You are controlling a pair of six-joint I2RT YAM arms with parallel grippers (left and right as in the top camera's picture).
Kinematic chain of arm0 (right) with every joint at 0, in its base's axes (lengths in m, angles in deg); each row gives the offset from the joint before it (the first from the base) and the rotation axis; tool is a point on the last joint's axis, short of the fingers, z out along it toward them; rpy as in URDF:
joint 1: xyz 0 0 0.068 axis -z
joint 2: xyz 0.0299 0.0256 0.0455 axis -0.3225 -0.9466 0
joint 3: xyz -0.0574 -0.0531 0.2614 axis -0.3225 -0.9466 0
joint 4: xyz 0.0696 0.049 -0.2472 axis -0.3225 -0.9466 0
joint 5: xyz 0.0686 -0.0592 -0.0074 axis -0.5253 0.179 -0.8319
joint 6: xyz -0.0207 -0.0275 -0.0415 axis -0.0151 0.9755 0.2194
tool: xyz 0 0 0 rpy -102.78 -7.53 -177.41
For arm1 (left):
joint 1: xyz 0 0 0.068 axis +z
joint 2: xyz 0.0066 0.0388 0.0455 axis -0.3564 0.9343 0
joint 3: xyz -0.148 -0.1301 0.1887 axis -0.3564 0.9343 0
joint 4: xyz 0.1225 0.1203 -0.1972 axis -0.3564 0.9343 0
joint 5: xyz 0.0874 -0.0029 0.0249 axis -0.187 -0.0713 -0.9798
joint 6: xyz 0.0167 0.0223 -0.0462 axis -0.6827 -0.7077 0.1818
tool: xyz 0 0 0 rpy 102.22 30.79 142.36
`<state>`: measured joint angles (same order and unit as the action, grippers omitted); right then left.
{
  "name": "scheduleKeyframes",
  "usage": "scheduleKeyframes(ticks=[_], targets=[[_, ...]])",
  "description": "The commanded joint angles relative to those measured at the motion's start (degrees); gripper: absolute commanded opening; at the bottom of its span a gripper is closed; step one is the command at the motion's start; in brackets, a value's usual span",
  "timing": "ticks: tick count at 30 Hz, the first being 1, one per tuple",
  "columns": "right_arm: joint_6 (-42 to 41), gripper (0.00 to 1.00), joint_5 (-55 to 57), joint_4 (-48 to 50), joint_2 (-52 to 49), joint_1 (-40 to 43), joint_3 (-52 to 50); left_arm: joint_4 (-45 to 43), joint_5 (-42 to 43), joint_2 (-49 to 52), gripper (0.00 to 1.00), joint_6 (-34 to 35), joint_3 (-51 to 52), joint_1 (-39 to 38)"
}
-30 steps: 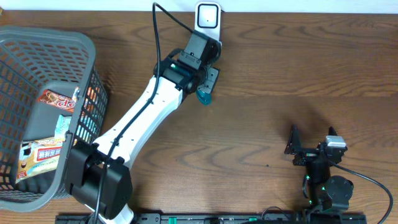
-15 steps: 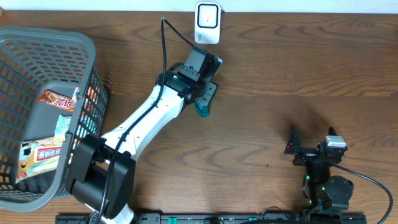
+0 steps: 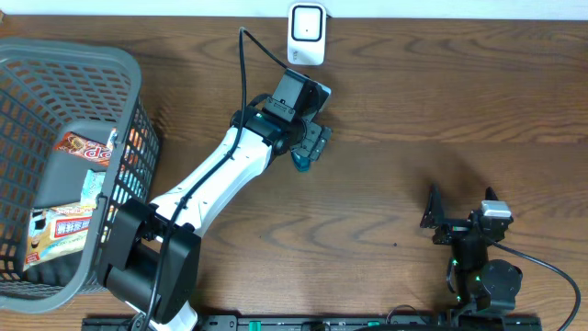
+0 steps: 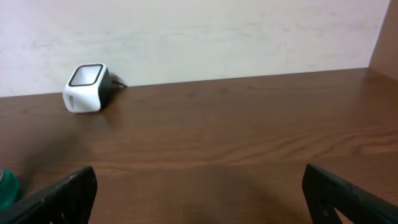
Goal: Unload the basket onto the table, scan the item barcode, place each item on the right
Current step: 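Carry the bottle with the left gripper toward the white scanner, then set the bottle upright on the table and release it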
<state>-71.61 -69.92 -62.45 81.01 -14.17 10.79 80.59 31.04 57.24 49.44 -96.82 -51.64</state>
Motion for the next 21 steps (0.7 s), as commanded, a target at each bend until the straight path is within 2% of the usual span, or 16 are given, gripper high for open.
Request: scheduleKeyframes(ticks=[1, 9, 14, 17, 21], targets=[[0.3, 0.99, 0.1, -0.2, 0.2, 0.2, -0.1, 0.0, 0.5, -1.6, 0.99, -0.2, -0.7, 0.0], [0.3, 0.99, 0.1, -0.2, 0.2, 0.2, -0.1, 4.2, -1.1, -13.4, 0.98, 0.4, -4.0, 0.2], [0.3, 0.99, 0.1, -0.2, 0.2, 0.2, -0.1, 5.6, -17.1, -24.7, 0.98, 4.1, -4.1, 0.9], [0.3, 0.99, 0.1, -0.2, 0.2, 0.2, -0.1, 7.1, -27.3, -31.1, 0.98, 9.0, -4.1, 4.4], [0.3, 0.99, 0.1, -0.2, 0.2, 0.2, -0.1, 10.6, -29.5, -36.7, 0.98, 16.4, -4.1, 14.9]])
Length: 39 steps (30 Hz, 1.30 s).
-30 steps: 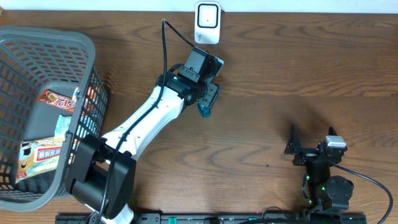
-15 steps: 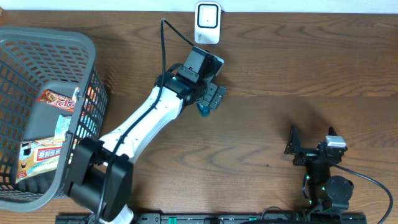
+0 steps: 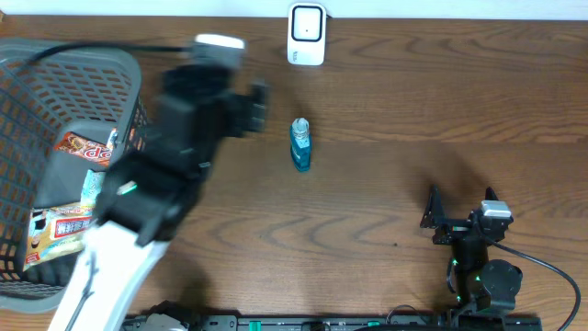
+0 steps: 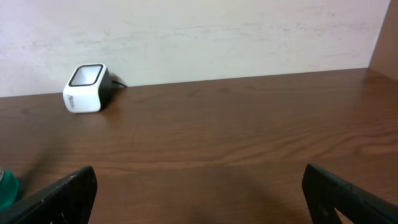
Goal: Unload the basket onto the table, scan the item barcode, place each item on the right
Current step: 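Set the bottle upright on the table and release it, then grasp the white snack bag in the basket with the left gripper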
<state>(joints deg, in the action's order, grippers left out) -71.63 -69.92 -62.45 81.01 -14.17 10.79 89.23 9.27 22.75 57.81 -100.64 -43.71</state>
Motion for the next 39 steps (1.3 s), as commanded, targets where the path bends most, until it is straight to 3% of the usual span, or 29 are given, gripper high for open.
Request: scheduleKeyframes(ticks=[1, 8, 9, 14, 24, 39], targets=[[0.3, 0.99, 0.1, -0.2, 0.2, 0.2, -0.1, 3.4, -7.8, -3.1, 0.98, 10.6, -0.2, 10.6], [0.3, 0.99, 0.1, -0.2, 0.2, 0.2, -0.1, 17.0, -7.5, -4.3, 0.98, 30.5, -0.2, 36.2], [0.3, 0.99, 0.1, -0.2, 0.2, 0.2, -0.1, 20.5, -7.3, -3.6, 0.98, 36.1, -0.2, 40.8], [0.3, 0.99, 0.1, -0.2, 0.2, 0.2, -0.1, 27.6, -0.4, -0.2, 0.98, 46.3, 0.8, 52.5], [0.3, 0.99, 0.1, -0.2, 0.2, 0.2, -0.1, 28.6, 17.2, 11.2, 0.98, 48.4, 8.7, 66.8], [0.3, 0.99, 0.1, -0.2, 0.2, 0.2, -0.1, 8.7, 18.1, 13.9, 0.98, 48.4, 29.0, 70.3]])
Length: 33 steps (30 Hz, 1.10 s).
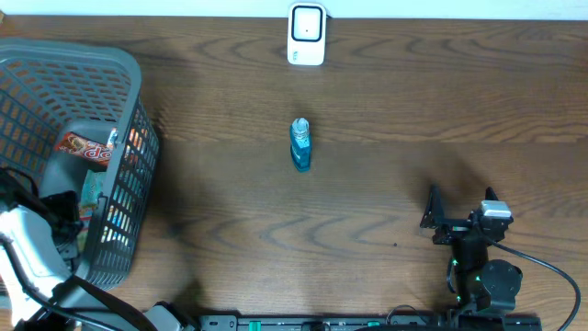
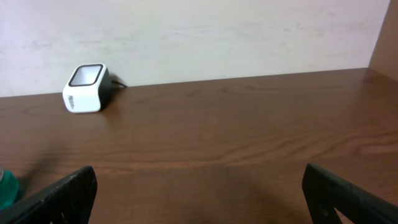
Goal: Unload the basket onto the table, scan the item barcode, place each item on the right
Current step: 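Grasp the white snack bag in the basket with the left gripper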
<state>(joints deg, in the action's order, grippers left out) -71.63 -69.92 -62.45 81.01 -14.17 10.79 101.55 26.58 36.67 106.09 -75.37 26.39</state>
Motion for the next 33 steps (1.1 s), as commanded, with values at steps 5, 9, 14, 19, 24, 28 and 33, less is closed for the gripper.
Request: scheduleKeyframes(ticks=[5, 9, 14, 19, 24, 28, 33], targets=[[0.3, 0.99, 0.1, -0.2, 0.2, 0.2, -0.1, -15.6, 3.8, 0.1, 0.98, -1.2, 11.1, 0.2], [0.3, 0.99, 0.1, -0.2, 0.2, 0.2, -0.1, -20.4, 4.0, 0.3, 0.98, -1.2, 14.2, 0.2], [0.3, 0.99, 0.1, -0.2, 0.2, 0.2, -0.1, -20.9, 4.9, 1.3, 0.52, -2.0, 14.4, 0.2], [0.3, 0.99, 0.1, -0.2, 0.2, 0.2, -0.1, -21.1, 8.9, 0.3, 0.07, -5.4, 13.9, 0.2], [0.3, 0.99, 0.1, -0.2, 0.2, 0.2, -0.1, -21.0, 14.8, -5.4, 0.07, -6.5, 10.3, 0.2], [0.3, 0.99, 0.1, -0.2, 0.2, 0.2, -0.1, -21.0, 17.3, -13.2, 0.08, -6.4, 5.3, 0.2], [0.3, 0.99, 0.1, -0.2, 0.2, 0.2, -0.1, -21.2, 18.5, -23.0, 0.08, -6.4, -2.8, 0.2]])
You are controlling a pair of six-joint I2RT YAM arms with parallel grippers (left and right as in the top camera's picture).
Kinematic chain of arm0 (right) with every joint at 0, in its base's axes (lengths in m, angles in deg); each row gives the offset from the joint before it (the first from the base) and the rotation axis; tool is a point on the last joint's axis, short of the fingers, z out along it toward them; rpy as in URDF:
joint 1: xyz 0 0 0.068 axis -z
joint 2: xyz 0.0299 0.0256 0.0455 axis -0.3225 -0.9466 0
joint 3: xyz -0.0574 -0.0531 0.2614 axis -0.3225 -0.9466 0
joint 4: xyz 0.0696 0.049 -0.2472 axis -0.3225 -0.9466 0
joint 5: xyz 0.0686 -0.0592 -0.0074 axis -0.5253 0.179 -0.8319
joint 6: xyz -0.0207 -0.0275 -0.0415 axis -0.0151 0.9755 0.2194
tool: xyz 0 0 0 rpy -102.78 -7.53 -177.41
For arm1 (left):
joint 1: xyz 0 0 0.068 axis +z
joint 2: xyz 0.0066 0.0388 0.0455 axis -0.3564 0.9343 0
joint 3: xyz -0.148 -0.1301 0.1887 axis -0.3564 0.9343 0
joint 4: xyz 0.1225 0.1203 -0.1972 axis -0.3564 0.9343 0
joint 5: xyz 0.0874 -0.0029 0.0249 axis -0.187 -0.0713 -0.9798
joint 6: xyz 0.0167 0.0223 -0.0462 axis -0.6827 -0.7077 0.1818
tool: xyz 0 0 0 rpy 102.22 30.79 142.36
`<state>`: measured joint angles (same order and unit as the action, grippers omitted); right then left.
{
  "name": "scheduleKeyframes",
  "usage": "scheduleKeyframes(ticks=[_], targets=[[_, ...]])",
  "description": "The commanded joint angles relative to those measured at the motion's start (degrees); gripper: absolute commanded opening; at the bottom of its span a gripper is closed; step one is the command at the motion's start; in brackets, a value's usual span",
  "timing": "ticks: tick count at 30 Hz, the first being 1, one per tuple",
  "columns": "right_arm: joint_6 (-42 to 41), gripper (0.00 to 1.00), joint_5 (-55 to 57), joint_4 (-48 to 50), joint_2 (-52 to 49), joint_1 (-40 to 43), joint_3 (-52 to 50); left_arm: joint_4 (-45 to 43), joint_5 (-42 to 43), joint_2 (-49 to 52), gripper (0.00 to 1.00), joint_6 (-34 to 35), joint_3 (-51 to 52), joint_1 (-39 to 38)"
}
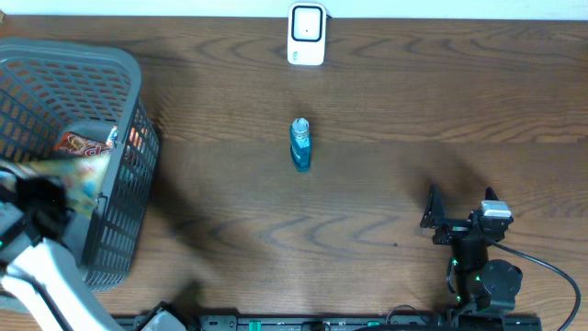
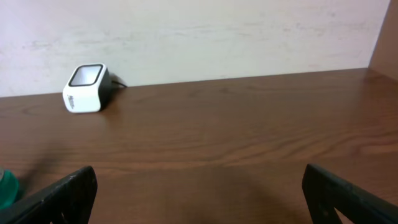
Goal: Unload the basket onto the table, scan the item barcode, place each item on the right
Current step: 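Grasp the white snack bag in the basket with the left gripper, then carry the snack bag past the scanner and drop it on the table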
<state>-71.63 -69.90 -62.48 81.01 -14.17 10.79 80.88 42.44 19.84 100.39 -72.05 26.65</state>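
Note:
The white barcode scanner [image 1: 306,34] stands at the table's far edge, also visible as a white box [image 2: 87,89] in the right wrist view. A blue bottle [image 1: 300,144] lies on the table in front of it; only its edge [image 2: 5,188] shows at the right wrist's left border. Over the grey basket [image 1: 55,64], my left gripper [image 1: 46,195] is blurred and appears shut on a pale snack packet [image 1: 78,173] held above the basket's inside. My right gripper [image 1: 457,221] rests near the front edge, open and empty, its dark fingertips [image 2: 65,196] wide apart.
A red snack packet [image 1: 81,144] lies inside the basket. The basket's mesh wall [image 1: 133,184] stands between the left arm and the middle of the table. A pale wall [image 2: 199,31] rises behind the scanner.
My left gripper was low inside the basket; now it is slightly higher with a pale packet at its fingers. The bottle, scanner and right arm have not moved.
First my left gripper was on the blue bottle just in front of the scanner. Then the bottle lay alone on the table and the arm was over by the basket. Then the gripper was down in the basket, and now it holds a packet there.

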Motion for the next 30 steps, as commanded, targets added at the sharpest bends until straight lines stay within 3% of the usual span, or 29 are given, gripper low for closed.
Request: scheduleKeyframes(ticks=[1, 4, 8, 13, 19, 30], targets=[[0.3, 0.99, 0.1, -0.2, 0.2, 0.2, -0.1, -0.7, 2.6, -7.9, 0.07, -0.5, -7.5, -0.1], [0.3, 0.99, 0.0, -0.2, 0.2, 0.2, -0.1, -2.6, 3.8, -13.1, 0.07, -0.2, -10.6, -0.2], [0.3, 0.99, 0.1, -0.2, 0.2, 0.2, -0.1, -9.9, 14.5, -18.5, 0.07, 0.9, -10.8, -3.3], [0.3, 0.99, 0.1, -0.2, 0.2, 0.2, -0.1, -15.0, 25.6, -19.3, 0.07, 0.1, -10.8, -16.1], [0.3, 0.99, 0.1, -0.2, 0.2, 0.2, -0.1, -14.9, 23.5, -15.2, 0.08, -8.9, -10.8, -40.6], [0.3, 0.99, 0.1, -0.2, 0.2, 0.2, -0.1, -16.5, 4.6, 5.7, 0.08, -26.8, -10.8, -81.0]])
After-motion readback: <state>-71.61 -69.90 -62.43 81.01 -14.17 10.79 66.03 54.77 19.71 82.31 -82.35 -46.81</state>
